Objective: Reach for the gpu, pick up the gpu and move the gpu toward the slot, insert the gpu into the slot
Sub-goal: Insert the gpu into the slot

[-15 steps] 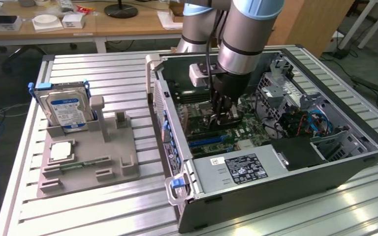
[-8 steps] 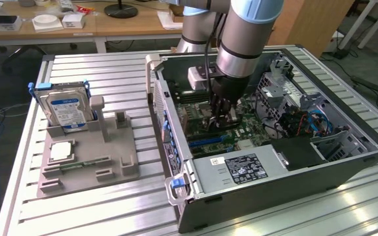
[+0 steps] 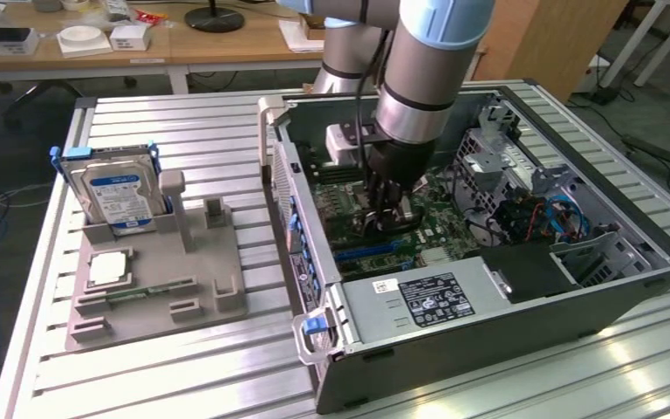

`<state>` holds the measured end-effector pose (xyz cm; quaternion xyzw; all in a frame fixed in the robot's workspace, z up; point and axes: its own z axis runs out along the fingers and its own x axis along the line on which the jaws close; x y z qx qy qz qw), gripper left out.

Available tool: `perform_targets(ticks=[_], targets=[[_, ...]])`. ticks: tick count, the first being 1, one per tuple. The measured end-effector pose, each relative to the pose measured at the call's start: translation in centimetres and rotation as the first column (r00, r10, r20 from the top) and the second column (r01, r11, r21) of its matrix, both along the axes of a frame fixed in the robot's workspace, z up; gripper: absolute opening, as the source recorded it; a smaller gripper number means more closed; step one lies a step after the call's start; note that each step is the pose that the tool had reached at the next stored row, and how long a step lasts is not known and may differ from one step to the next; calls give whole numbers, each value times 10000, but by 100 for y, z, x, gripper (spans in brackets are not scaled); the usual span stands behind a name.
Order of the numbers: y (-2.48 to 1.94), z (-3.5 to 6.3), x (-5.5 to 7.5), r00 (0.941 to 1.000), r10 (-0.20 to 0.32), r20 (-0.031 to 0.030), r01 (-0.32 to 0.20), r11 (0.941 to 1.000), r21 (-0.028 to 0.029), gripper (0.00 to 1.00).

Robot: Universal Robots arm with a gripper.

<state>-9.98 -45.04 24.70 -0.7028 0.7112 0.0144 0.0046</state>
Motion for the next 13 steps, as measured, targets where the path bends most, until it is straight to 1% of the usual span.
perform_targets(ticks=[4, 11, 13], targets=[[1, -27, -41, 10000, -2, 1, 2, 10000, -4, 28], [-1, -57, -64, 10000, 0, 1, 0, 10000, -8, 28], [-16, -61, -65, 10000, -2, 1, 2, 10000, -11, 28]])
